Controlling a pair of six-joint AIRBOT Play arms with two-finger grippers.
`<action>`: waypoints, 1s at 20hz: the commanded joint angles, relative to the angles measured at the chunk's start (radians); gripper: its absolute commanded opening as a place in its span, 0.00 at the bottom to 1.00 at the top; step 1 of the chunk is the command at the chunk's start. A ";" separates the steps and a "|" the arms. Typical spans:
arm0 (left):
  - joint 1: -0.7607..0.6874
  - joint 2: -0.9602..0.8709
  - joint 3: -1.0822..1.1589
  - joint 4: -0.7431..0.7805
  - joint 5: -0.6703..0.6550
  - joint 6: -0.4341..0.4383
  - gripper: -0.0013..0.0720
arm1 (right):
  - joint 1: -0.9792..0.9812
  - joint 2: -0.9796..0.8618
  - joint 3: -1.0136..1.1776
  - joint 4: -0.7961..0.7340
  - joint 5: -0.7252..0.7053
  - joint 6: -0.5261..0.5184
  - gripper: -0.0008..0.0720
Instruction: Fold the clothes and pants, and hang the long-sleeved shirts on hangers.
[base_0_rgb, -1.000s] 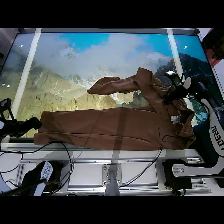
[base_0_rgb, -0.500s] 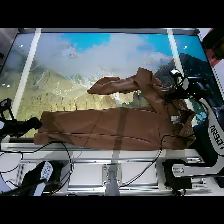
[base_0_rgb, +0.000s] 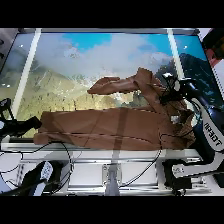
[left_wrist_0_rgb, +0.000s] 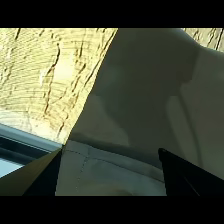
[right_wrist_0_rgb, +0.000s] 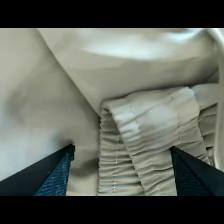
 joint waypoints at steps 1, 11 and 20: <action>0.000 -0.001 -0.001 0.000 0.008 0.000 0.97 | 0.007 -0.008 0.009 -0.088 0.047 0.031 0.88; 0.000 -0.001 -0.001 -0.075 0.015 0.000 0.97 | 0.007 0.000 0.040 -0.202 0.174 0.121 0.27; 0.000 0.000 -0.001 -0.196 0.062 0.002 0.97 | 0.007 0.047 0.042 -0.282 0.201 0.134 0.07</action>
